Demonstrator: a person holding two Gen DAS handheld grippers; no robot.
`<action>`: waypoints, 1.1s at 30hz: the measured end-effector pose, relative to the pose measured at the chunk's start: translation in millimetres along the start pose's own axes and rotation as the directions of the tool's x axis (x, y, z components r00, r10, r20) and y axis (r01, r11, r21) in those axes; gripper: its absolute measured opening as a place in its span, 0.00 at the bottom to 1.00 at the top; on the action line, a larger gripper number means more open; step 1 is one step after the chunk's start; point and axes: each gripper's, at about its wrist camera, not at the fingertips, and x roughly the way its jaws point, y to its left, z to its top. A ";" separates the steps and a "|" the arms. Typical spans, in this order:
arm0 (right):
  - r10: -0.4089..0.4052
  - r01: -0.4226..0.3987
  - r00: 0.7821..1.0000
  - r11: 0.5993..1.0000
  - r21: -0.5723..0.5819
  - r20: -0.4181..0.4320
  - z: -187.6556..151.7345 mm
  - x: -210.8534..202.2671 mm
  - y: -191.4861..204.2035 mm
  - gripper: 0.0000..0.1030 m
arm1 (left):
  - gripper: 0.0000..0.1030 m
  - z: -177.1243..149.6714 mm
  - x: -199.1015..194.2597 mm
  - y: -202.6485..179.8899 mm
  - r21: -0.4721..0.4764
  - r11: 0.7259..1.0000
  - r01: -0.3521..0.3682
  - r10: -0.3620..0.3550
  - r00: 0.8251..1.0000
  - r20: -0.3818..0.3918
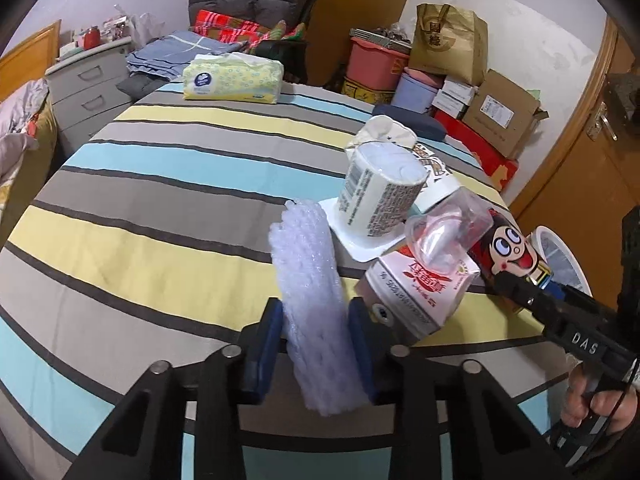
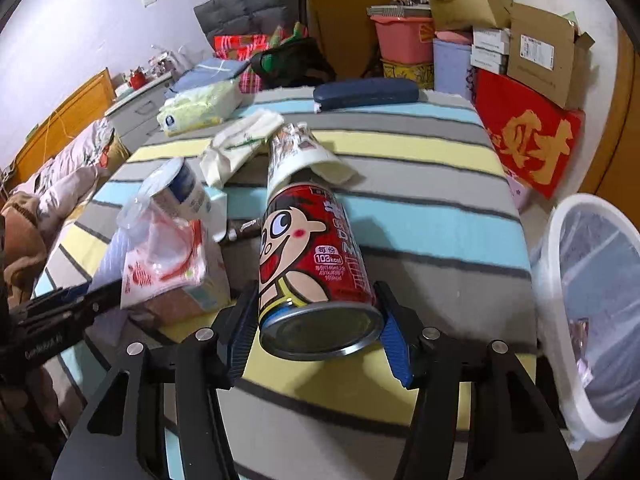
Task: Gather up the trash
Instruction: 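Carry the red can with the right tool while the left tool carries the foam net toward the wastebasket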
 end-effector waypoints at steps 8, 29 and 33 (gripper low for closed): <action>0.001 -0.001 1.000 1.000 0.012 -0.014 -4.1 1.5 1.6 0.56 | 0.50 5.0 5.3 -2.0 0.000 0.999 -0.046 0.046 0.999 0.004; 0.005 -0.005 1.000 1.000 0.008 0.025 -2.1 1.7 3.5 0.54 | 0.25 14.1 6.0 -8.9 0.005 1.000 0.001 -0.001 1.000 0.013; -0.001 -0.001 0.999 0.999 0.040 0.053 -2.1 -5.0 -1.8 0.53 | 0.25 12.5 -6.4 -11.3 0.005 1.000 0.003 -0.003 0.999 0.035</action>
